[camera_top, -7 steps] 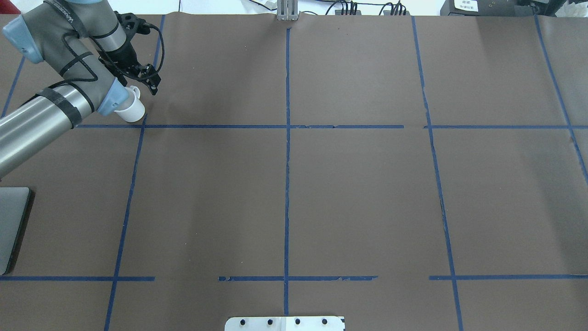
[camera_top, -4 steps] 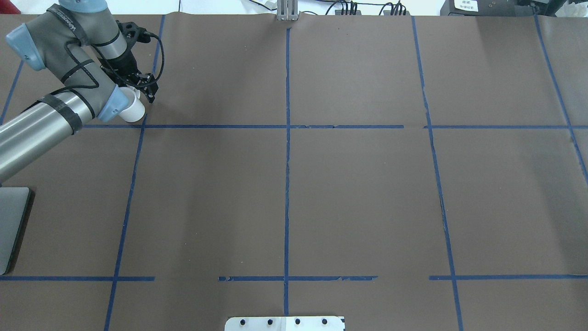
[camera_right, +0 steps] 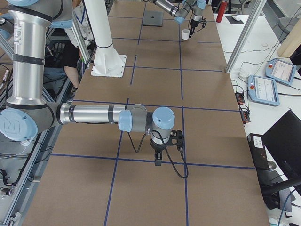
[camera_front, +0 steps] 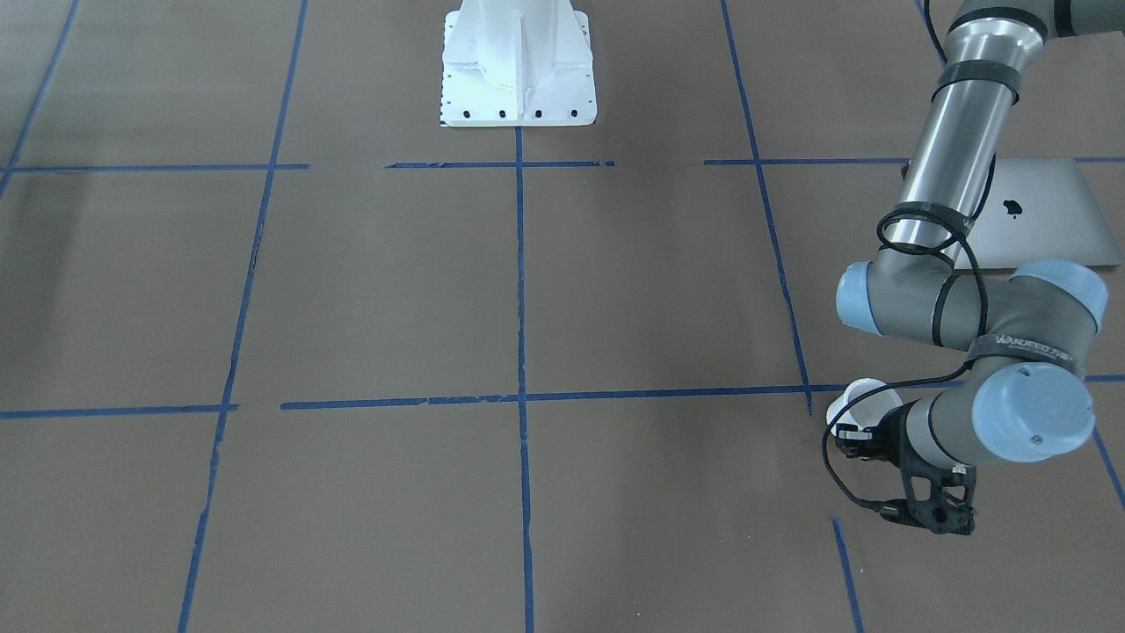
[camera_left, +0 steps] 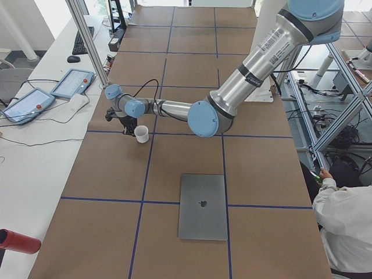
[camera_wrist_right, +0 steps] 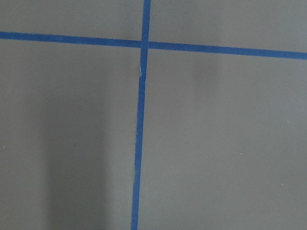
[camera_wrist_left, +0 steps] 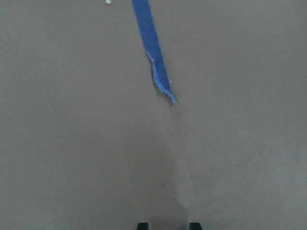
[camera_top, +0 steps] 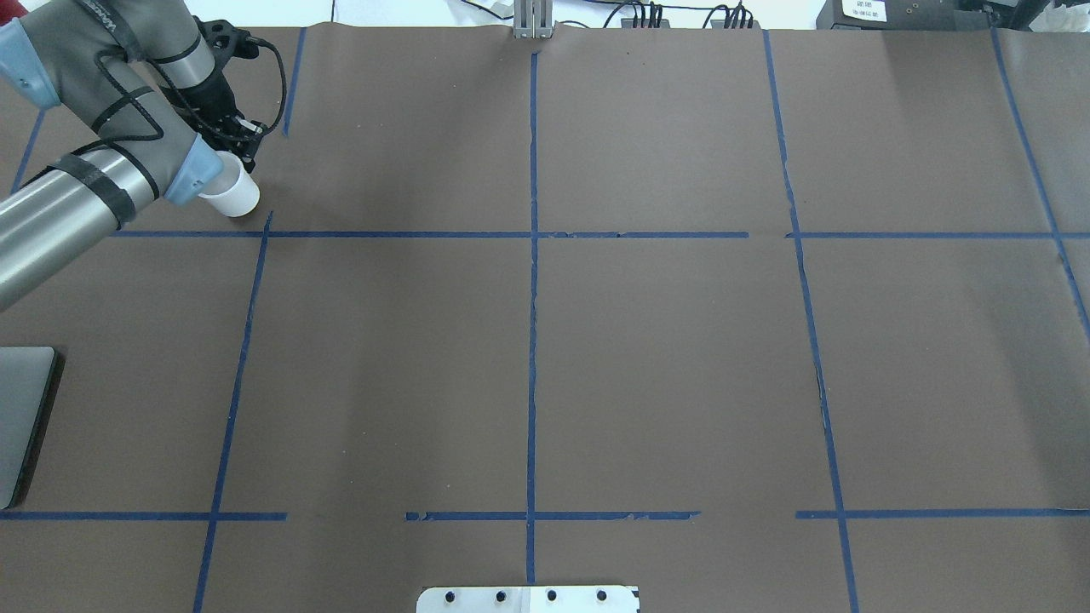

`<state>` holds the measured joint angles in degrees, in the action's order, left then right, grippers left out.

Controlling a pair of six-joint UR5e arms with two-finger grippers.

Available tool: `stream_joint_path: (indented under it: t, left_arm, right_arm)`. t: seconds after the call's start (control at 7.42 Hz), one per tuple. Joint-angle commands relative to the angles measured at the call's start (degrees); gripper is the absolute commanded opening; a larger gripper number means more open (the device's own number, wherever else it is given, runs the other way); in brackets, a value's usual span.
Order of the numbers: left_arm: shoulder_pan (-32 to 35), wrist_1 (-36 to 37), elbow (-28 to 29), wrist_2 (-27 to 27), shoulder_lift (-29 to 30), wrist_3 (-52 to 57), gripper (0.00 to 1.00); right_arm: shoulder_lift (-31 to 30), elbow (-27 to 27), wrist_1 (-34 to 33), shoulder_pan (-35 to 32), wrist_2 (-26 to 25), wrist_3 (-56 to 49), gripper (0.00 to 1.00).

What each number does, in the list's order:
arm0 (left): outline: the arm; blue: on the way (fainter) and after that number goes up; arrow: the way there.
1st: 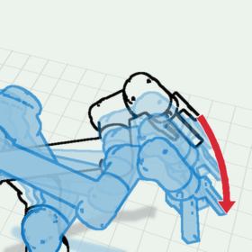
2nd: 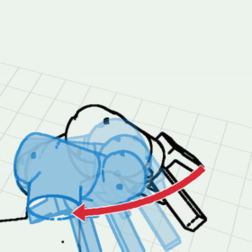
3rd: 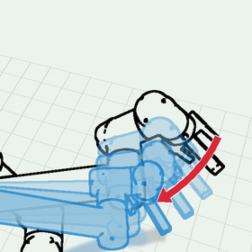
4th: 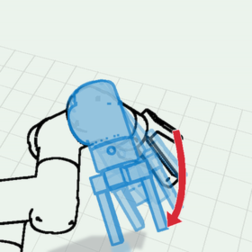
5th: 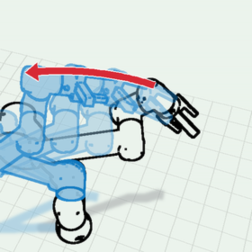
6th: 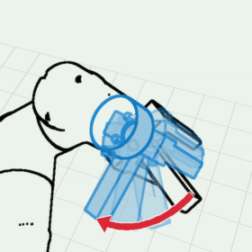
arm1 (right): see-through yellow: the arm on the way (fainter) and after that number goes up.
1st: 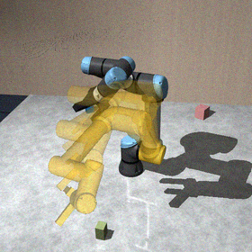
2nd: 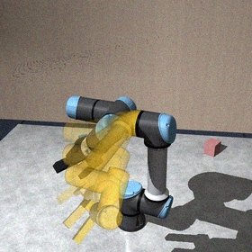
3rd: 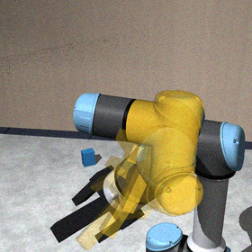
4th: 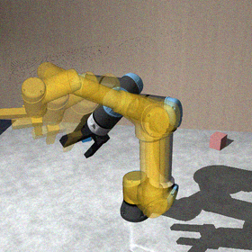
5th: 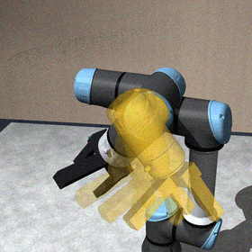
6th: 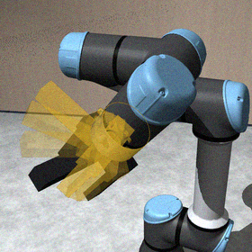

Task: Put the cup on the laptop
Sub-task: 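Lift the white cup with the left gripper and carry it toward the laptop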

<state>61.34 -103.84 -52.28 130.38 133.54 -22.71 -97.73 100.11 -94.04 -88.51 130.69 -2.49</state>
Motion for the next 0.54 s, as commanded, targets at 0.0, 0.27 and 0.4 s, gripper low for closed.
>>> stream_joint_path:
  t: [0.0,0.27,0.4]
  left_arm:
    - [5.61,8.43,-4.12,0.14,-0.73,0.03,0.0]
    - [9.74,18.72,-16.64,0.23,-7.55,4.47,0.0]
    - [11.33,23.55,-22.98,0.14,-11.94,9.04,0.0]
  right_arm:
    - [0.0,0.0,0.0,0.0,0.0,0.03,1.0]
    - [0.0,0.0,0.0,0.0,0.0,0.03,1.0]
    - [0.0,0.0,0.0,0.0,-0.09,0.03,1.0]
